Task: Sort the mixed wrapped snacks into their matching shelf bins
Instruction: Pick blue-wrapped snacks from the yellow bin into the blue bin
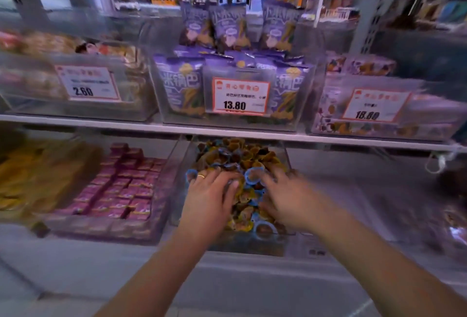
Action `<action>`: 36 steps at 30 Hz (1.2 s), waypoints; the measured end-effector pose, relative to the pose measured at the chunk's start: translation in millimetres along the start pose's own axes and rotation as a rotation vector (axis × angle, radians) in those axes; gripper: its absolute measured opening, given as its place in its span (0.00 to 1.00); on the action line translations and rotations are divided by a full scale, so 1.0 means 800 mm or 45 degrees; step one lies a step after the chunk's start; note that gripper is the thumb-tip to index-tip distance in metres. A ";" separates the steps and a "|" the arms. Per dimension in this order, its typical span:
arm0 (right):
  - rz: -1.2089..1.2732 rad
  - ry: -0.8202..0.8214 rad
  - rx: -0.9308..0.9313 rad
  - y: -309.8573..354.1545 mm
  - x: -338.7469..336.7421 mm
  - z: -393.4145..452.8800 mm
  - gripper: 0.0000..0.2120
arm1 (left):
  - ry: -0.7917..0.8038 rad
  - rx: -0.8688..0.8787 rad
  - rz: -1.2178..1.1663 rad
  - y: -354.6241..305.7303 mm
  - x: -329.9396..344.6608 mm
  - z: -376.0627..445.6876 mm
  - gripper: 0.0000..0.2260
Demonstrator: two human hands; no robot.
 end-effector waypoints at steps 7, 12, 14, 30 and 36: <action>-0.057 0.016 -0.083 -0.005 0.032 0.027 0.34 | 0.098 0.204 0.243 -0.016 0.036 0.048 0.15; 0.307 -0.261 -0.057 -0.014 0.026 0.011 0.28 | 0.303 0.356 0.306 -0.015 0.064 0.065 0.17; 0.455 -0.341 -0.034 -0.016 0.023 0.011 0.26 | 0.307 0.375 0.347 -0.015 0.065 0.064 0.20; 2.699 0.145 1.041 -0.019 -0.030 -0.074 0.26 | 0.116 0.120 -0.511 -0.147 0.039 0.035 0.10; 2.454 -0.101 1.156 -0.080 -0.006 -0.094 0.13 | 0.535 0.220 -0.438 -0.157 0.071 0.019 0.36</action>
Point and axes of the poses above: each hand's wrist, its own z-axis towards the middle knuckle, its own x-axis out of the palm, y = z × x, the point moved 3 cm from there along z, towards the middle knuckle, and after that the axes turned 8 degrees about -y, right-handed, at the moved point
